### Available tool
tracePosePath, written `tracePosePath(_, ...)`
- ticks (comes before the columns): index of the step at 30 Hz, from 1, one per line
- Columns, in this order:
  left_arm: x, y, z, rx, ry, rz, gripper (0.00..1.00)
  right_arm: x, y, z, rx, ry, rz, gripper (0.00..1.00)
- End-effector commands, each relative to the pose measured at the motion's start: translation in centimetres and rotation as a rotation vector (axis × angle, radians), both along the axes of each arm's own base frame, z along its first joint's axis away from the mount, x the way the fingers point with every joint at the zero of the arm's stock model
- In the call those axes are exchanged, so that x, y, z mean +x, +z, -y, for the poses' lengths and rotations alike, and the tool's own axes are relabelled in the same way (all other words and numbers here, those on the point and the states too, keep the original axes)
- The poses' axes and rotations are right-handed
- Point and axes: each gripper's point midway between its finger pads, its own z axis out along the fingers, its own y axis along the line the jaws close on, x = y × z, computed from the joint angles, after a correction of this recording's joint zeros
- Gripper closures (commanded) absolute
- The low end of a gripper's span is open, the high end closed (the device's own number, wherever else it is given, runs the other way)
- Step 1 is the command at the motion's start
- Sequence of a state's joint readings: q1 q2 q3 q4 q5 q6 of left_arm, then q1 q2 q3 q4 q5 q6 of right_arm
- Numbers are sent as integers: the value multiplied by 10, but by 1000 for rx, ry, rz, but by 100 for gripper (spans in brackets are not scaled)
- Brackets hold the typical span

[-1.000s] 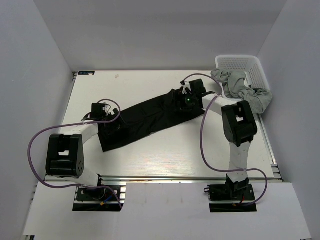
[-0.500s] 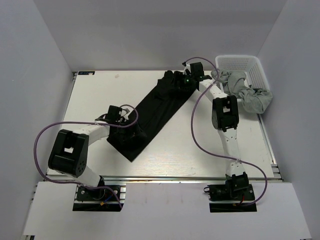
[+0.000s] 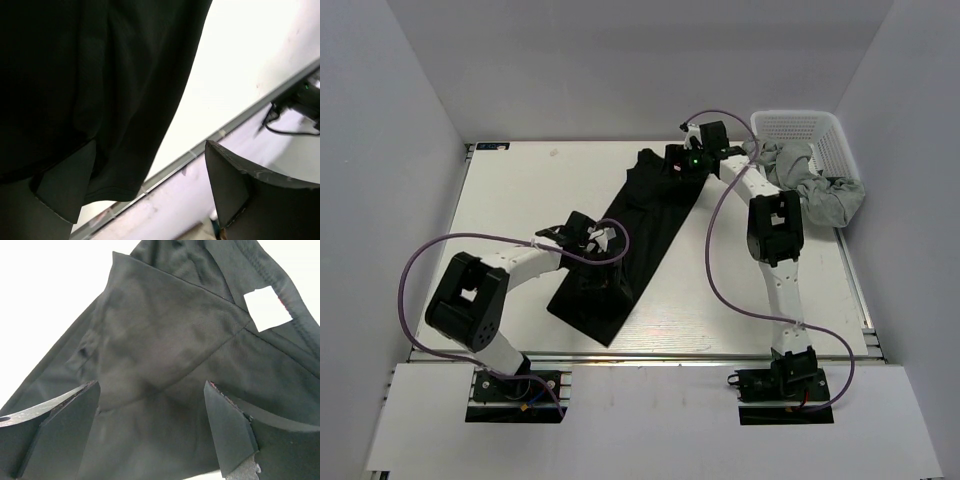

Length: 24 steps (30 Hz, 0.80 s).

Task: Fold and stack the t-shirts
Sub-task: Rotate the tshirt 95 degrees

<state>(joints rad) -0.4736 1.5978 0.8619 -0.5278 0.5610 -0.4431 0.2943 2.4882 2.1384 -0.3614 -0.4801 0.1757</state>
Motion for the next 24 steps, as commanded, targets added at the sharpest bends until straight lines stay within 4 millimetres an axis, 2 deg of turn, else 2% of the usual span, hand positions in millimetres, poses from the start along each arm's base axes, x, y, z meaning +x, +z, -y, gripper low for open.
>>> tracePosePath(1, 19, 26, -8, 41, 5, 151, 0, -10, 80, -1, -50, 51, 158, 10)
tracePosePath(3, 19, 32, -12, 57, 16, 172, 0, -19, 98, 0, -77, 50, 174, 10)
tracePosePath(4, 21, 31, -19, 97, 33, 187, 0, -26, 96, -6, -95, 52, 156, 10)
tracePosePath(5, 20, 37, -25, 125, 44, 196, 0, -34, 101, -7, -103, 49, 142, 10)
tracePosePath(6, 19, 37, -31, 155, 56, 202, 0, -33, 107, -6, -124, 29, 162, 10)
tracePosePath(7, 26, 40, -40, 205, 92, 231, 0, -47, 106, -15, -140, 23, 128, 10)
tracePosePath(8, 27, 41, -45, 232, 104, 245, 0, -50, 92, -4, -209, -32, 89, 10)
tracePosePath(9, 31, 51, -50, 246, 135, 277, 0, -61, 93, -9, -230, -35, 70, 10)
tracePosePath(11, 42, 56, -69, 321, 240, 322, 0, -77, 75, -7, -302, -88, 20, 10)
tracePosePath(12, 47, 60, -77, 352, 295, 348, 0, -90, 74, -13, -326, -85, 3, 10)
tracePosePath(13, 50, 60, -99, 437, 421, 371, 0, -104, 58, -13, -351, -104, -48, 10)
tracePosePath(14, 53, 64, -104, 449, 468, 388, 0, -118, 54, -24, -384, -93, -46, 10)
tracePosePath(16, 50, 63, -118, 488, 521, 399, 0, -131, 43, -20, -443, -131, -62, 10)
tracePosePath(17, 50, 68, -118, 466, 539, 416, 0, -151, 29, -29, -473, -112, -89, 10)
tracePosePath(18, 46, 65, -121, 477, 542, 416, 0, -163, 19, -30, -475, -115, -116, 10)
tracePosePath(19, 47, 66, -121, 466, 547, 428, 0, -165, 19, -36, -454, -106, -102, 10)
tracePosePath(21, 46, 70, -121, 444, 564, 446, 0, -185, 0, -43, -446, -74, -138, 10)
tracePosePath(23, 48, 70, -118, 424, 566, 457, 0, -188, -4, -51, -417, -51, -139, 10)
tracePosePath(24, 46, 67, -119, 430, 563, 450, 0, -191, -15, -49, -413, -49, -153, 10)
